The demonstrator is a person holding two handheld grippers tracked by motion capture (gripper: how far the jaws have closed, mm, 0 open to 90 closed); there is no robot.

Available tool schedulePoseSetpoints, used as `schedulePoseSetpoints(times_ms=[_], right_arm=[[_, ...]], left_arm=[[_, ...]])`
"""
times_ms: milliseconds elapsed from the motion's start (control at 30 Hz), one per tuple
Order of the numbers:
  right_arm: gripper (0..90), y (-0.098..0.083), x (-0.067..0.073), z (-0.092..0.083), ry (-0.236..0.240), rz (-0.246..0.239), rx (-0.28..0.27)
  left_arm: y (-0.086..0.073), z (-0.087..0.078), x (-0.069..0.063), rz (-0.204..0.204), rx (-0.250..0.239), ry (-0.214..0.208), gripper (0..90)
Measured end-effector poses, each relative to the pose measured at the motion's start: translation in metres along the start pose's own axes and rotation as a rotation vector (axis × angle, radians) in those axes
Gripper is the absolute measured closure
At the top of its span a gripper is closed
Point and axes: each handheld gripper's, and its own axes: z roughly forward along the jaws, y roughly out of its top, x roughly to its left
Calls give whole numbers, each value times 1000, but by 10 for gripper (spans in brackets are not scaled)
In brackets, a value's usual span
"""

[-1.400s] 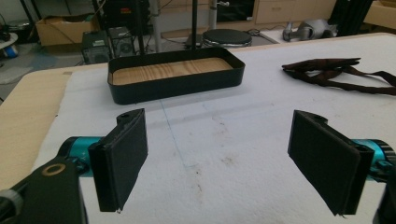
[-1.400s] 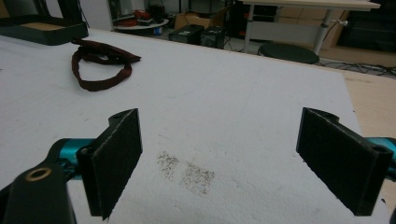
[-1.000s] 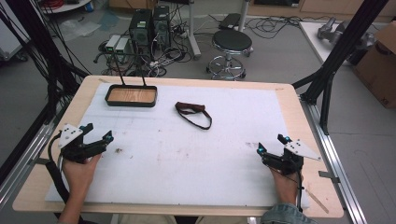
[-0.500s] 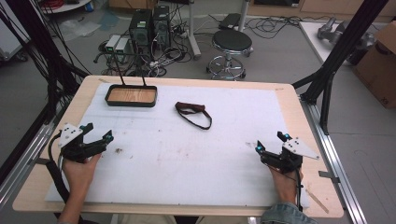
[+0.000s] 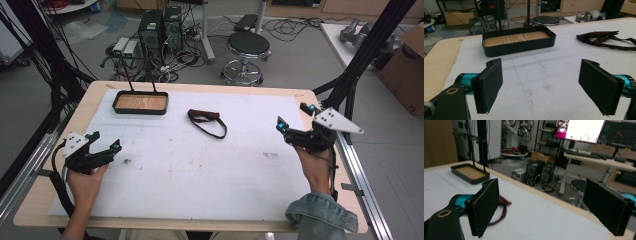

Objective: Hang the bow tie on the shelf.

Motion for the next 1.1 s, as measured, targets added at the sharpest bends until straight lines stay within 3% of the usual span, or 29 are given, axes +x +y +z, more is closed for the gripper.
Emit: schedulePoseSetpoints(times_ms=[33,133,167,233,267,367,467,633,700,767,800,833,867,900,1000,1033,1100], right_arm=[[130,0,0,0,0,0,0],[129,28,-6,7,14,-12,-34],[129,46,-11,14,25,-20,-47],[130,55,-13,17,31,-20,-44],[131,71,-16,26,45,-33,-52],[134,85,-18,35,53,-50,-48],[141,103,-19,55,85,-56,-55],[142,111,-16,80,121,-63,-78],[141,116,-12,101,165,-32,-97],[141,117,-11,106,174,-25,-99],[142,119,-6,120,195,-27,-114],[142,119,-6,120,195,-27,-114],[142,117,0,139,215,-14,-112],[142,117,0,139,215,-14,-112],[142,104,10,171,242,-1,-76],[142,104,10,171,242,-1,-76],[148,89,18,195,255,-11,-27]], left_arm=[[0,0,0,1,0,1,199],[0,0,0,-1,0,-1,199],[0,1,0,-2,-1,-2,200],[0,1,0,-1,0,-3,199],[0,1,0,-2,-1,-5,200],[0,2,0,4,4,-7,199],[0,3,1,2,3,-8,200],[-1,4,2,0,5,-14,200],[-1,5,3,7,9,-14,200],[-1,6,3,5,11,-17,199],[-1,7,3,5,11,-19,200],[-1,8,3,7,14,-21,200],[-2,8,4,9,15,-23,200],[-2,9,4,7,13,-24,200],[-2,8,4,6,9,-25,200],[-1,7,4,7,8,-27,200],[-1,7,5,5,6,-28,200]])
